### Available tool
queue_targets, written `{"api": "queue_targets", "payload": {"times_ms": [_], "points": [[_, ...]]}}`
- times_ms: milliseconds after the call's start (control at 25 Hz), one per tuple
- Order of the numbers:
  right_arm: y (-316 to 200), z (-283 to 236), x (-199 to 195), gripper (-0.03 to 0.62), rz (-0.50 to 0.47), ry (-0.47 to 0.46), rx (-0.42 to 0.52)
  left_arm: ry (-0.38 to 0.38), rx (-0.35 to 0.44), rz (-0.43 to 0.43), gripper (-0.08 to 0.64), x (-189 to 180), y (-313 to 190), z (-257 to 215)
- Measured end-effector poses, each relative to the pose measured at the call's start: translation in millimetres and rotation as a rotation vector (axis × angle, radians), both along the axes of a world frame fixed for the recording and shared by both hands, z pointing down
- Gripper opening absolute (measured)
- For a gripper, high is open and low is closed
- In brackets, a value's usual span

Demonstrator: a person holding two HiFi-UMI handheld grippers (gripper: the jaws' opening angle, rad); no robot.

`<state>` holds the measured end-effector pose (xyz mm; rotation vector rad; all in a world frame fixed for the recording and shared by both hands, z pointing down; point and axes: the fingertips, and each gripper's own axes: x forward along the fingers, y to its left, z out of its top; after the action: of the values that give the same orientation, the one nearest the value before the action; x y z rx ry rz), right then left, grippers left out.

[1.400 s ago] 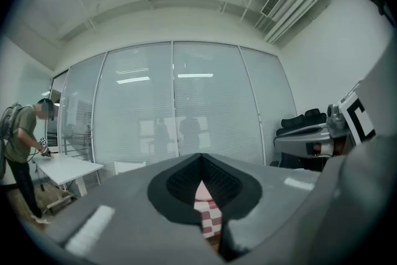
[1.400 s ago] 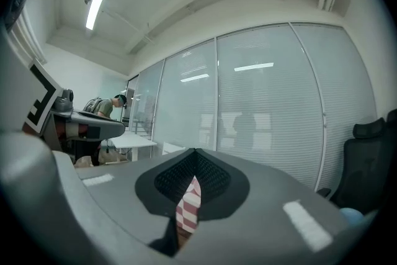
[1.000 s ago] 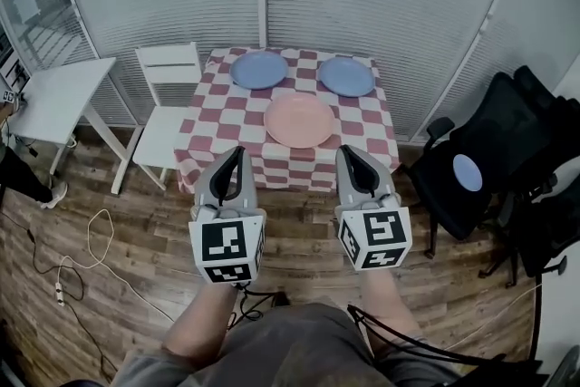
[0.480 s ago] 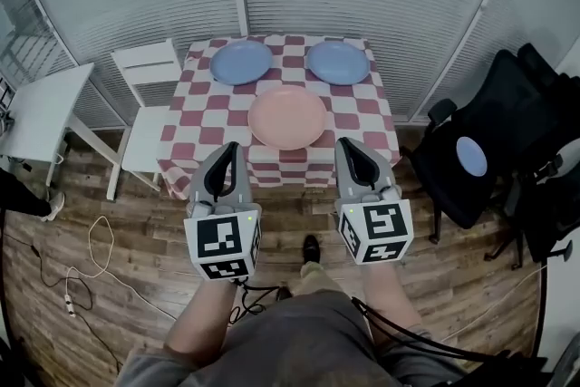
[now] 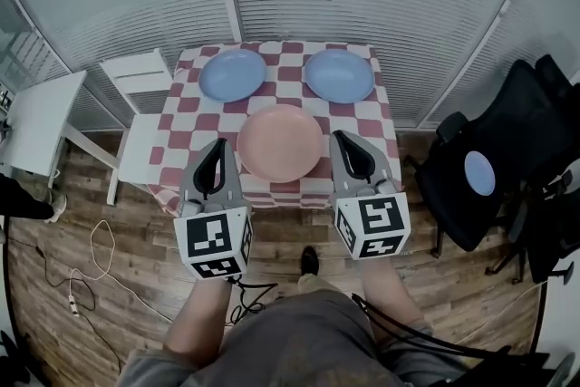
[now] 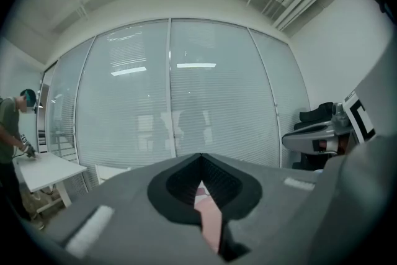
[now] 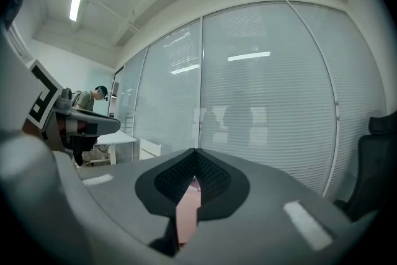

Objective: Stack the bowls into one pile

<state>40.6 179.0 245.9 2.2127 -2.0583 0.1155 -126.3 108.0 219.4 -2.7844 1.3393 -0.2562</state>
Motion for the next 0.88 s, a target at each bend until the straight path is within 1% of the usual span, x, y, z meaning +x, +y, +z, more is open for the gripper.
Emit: {"api": "queue_targets", "payload": {"times_ms": [200, 560, 720, 880], "points": [[-36, -7, 26, 0.025, -0.038, -0.008, 0.025, -0.014, 0.023, -0.036, 0.000, 22, -28, -8], [-85, -17, 55, 0.025, -0.100, -0.008, 0.061, -0.017, 0.061, -0.099, 0.000, 43, -66, -22], [-103, -14, 58, 0.025, -0.120, -0.003, 0.048, -0.019, 0.049, -0.112, 0.000, 46, -80, -18], [-120, 1, 58, 0.025, -0.128, -0.004, 0.009, -0.030, -0.005, -0.118, 0.000, 43, -98, 3]]}}
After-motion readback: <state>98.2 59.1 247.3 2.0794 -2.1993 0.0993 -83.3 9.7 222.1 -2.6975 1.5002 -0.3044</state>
